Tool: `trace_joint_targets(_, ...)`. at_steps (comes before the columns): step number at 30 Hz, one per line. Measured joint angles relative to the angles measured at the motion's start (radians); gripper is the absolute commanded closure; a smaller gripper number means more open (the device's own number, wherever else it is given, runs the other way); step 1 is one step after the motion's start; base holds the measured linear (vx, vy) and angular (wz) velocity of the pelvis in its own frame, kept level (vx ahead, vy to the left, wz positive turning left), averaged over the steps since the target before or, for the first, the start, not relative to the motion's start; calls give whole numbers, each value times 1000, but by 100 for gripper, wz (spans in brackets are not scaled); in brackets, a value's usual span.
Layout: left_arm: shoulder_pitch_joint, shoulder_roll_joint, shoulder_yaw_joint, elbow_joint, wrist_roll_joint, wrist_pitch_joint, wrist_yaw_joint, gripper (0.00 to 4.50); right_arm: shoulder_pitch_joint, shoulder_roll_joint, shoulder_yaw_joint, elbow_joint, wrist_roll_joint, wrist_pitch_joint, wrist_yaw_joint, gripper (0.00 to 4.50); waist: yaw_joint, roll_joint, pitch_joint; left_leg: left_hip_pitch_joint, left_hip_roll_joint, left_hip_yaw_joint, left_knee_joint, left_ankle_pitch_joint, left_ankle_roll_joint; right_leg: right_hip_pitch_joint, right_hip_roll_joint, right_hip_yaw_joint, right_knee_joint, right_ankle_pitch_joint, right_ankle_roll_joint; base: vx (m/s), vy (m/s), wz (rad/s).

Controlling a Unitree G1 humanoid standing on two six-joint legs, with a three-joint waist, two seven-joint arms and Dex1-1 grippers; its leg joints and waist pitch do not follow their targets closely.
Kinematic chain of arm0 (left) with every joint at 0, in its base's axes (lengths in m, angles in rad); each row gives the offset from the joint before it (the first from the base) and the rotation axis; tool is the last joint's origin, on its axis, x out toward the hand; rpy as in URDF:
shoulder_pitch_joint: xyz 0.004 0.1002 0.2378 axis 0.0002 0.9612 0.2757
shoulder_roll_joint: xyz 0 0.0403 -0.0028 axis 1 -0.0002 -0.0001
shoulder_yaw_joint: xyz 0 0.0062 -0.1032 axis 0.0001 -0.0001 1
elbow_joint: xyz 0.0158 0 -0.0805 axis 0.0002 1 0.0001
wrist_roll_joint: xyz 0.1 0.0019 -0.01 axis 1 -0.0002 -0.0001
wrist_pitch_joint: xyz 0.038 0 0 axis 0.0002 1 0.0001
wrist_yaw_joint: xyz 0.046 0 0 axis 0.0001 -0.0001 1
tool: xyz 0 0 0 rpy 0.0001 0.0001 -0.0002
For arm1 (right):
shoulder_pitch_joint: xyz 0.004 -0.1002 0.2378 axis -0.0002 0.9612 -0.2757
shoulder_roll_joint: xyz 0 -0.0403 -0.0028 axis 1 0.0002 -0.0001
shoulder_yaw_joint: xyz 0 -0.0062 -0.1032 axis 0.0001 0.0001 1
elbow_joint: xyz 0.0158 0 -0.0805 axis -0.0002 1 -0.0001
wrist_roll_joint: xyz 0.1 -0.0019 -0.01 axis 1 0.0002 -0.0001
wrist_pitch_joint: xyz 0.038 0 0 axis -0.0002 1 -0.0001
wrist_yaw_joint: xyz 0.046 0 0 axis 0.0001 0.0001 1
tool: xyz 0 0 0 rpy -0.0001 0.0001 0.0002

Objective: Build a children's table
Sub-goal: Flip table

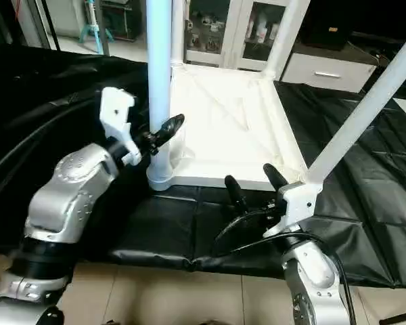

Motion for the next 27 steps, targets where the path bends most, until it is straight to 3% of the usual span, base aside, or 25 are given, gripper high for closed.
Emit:
trace_joint_targets(4,-10,-20,48,16,11,3,90,230,-12,31,-10,9,63,109,-40,0,-8,0,0,0,0,0,0,0,0,0,0,0,1,0,0,0,0,0)
trace_joint_targets(10,-13,-63,134,15,-3,19,155,254,-10,41,-16,17,98,160,-44,0,-16,2,0,0,0,0,0,0,0,0,0,0,0,0,0,0,0,0)
trace_joint_targets(17,-16,-191,247,-5,-135,60,274,255,-61,77,-53,30,203,278,-79,0,-17,11,0,0,0,0,0,0,0,0,0,0,1,0,0,0,0,0)
trace_joint_targets(20,-16,-237,295,-4,-186,71,325,255,-76,87,-58,42,231,302,-79,0,-18,10,0,0,0,0,0,0,0,-1,0,0,0,0,0,0,0,0)
trace_joint_targets(24,-16,-237,324,-3,-193,81,334,257,-104,96,-81,69,249,304,-79,0,-16,10,0,-4,0,0,0,0,1,-3,0,0,-1,0,0,0,0,0)
trace_joint_targets(27,-16,-225,326,-6,-191,84,335,260,-189,118,-111,118,279,310,-88,0,-15,11,-1,-11,-1,0,1,2,4,-10,0,0,0,1,0,0,0,0)
